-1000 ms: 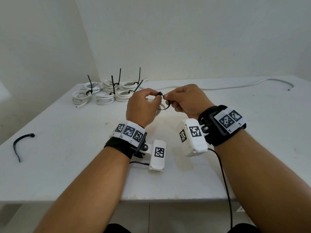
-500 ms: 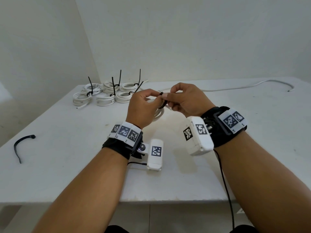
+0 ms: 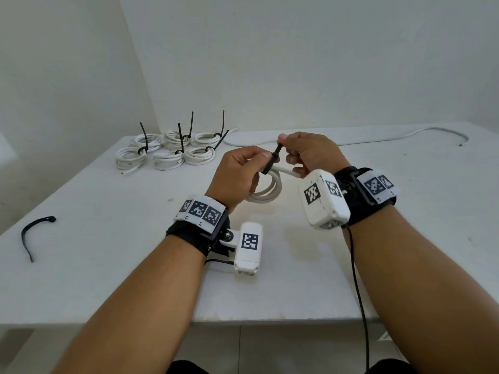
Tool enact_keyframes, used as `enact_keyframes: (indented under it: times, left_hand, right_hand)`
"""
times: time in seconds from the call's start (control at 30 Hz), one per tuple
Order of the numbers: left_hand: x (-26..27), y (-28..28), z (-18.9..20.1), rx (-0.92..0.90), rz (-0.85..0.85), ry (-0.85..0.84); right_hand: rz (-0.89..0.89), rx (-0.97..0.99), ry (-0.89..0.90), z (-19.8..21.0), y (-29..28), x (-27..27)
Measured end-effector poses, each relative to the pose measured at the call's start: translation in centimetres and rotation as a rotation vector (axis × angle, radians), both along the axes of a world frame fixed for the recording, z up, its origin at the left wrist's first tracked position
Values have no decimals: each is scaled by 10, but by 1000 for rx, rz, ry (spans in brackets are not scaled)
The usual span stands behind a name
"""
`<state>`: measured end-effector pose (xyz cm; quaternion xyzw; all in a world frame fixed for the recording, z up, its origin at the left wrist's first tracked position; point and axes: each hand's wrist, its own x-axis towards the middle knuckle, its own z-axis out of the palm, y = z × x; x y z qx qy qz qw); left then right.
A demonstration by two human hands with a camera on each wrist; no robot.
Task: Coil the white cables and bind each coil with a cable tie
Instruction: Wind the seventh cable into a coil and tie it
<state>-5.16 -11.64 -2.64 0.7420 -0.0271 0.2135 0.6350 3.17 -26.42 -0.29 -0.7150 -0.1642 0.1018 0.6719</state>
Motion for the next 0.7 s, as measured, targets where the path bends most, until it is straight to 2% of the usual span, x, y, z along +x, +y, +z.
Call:
enact_keyframes:
  times: [0.07, 0.17, 0.37, 0.6, 0.7]
  left_hand:
    - [-1, -5, 1, 16, -36, 4]
    - [1, -6, -1, -11, -79, 37]
    - [3, -3, -6, -22, -163, 216]
    - [2, 0, -9, 154, -180, 192]
    - [-9, 2, 2, 137, -127, 141]
  right_hand:
    - [-69, -22, 4, -1, -3, 6]
    - [-66, -29, 27, -6, -2, 10]
    - [-113, 202, 172, -8, 1, 6]
    - [-49, 150, 318, -15, 0, 2]
    - [13, 79, 319, -16, -7, 7]
